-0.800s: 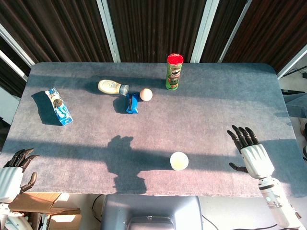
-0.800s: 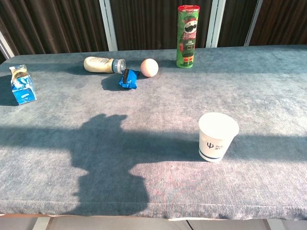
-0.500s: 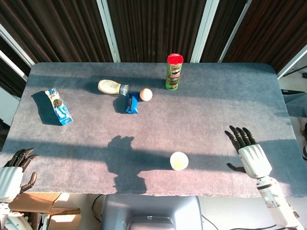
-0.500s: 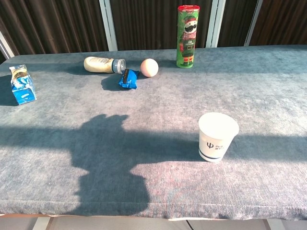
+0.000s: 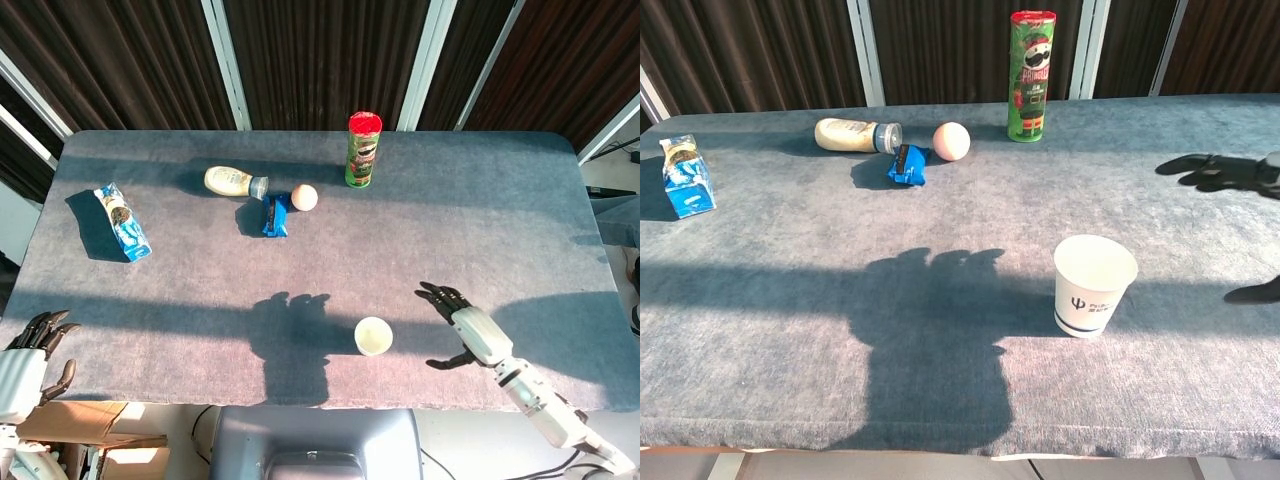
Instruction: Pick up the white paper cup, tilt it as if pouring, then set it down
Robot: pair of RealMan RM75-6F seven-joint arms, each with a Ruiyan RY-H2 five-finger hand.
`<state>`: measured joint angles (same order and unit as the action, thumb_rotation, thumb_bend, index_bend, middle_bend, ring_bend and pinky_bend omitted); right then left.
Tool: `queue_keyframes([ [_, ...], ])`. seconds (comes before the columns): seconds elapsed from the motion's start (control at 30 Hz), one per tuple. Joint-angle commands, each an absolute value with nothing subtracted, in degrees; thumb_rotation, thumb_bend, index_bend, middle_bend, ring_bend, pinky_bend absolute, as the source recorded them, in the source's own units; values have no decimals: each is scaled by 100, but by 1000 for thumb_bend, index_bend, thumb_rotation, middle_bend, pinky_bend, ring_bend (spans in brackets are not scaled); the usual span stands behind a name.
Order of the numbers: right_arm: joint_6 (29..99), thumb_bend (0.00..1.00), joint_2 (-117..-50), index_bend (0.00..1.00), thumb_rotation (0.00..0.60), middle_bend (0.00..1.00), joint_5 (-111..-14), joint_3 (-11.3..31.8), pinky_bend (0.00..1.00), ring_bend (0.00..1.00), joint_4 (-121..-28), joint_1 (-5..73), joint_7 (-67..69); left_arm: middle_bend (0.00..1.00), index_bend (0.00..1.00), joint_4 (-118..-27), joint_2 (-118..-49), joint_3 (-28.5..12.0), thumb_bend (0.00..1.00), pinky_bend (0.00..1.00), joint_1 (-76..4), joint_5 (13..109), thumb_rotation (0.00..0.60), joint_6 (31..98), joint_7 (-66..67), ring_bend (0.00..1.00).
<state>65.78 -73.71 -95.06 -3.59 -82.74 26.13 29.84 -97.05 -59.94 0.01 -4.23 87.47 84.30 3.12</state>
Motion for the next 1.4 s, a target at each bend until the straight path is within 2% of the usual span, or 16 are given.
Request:
queue_keyframes([
  [0.03, 6157, 178, -7892, 127, 600, 126, -9682, -414, 154, 46, -7750, 2989, 3727, 131, 262, -9712, -5986, -1, 460, 334, -423, 8737, 600, 8424, 300, 100],
  [0.23, 6094, 177, -8162, 183, 600, 169, -9702, -397, 193, 87, -7497, 3095, 3895, 132, 263, -9712, -5974, -1, 461, 333, -415, 8746, 600, 8440, 269, 100],
  [0.57, 6126, 179, -9072, 401, 600, 320, -9636, -266, 366, 271, -6700, 3264, 3895, 133, 262, -9693, -5947, 3, 461, 334, -401, 8790, 600, 8479, 157, 100],
  [0.77, 6189, 178, -9427, 481, 600, 377, -9553, -211, 435, 344, -6310, 3297, 3941, 133, 262, -9683, -5938, 6, 461, 333, -401, 8805, 600, 8478, 119, 100],
  [1.1, 6701, 197, -9920, 657, 600, 498, -9497, -91, 571, 481, -5651, 3196, 3983, 134, 262, -9679, -5925, 6, 462, 333, -403, 8811, 600, 8472, 72, 100],
  [1.2, 6927, 210, -9987, 685, 600, 517, -9522, -48, 585, 498, -5472, 3163, 3871, 133, 262, -9681, -5921, 9, 461, 334, -403, 8808, 600, 8465, 61, 100],
  [1.3, 7217, 210, -9983, 690, 600, 521, -9578, 45, 589, 500, -5333, 3158, 3437, 133, 263, -9681, -5919, 10, 461, 334, -407, 8809, 600, 8456, 54, 100],
  [1.4, 7540, 211, -9924, 689, 600, 521, -9751, 118, 590, 500, -5165, 3201, 2428, 133, 263, -9680, -5924, 14, 462, 334, -413, 8818, 600, 8447, 67, 100],
])
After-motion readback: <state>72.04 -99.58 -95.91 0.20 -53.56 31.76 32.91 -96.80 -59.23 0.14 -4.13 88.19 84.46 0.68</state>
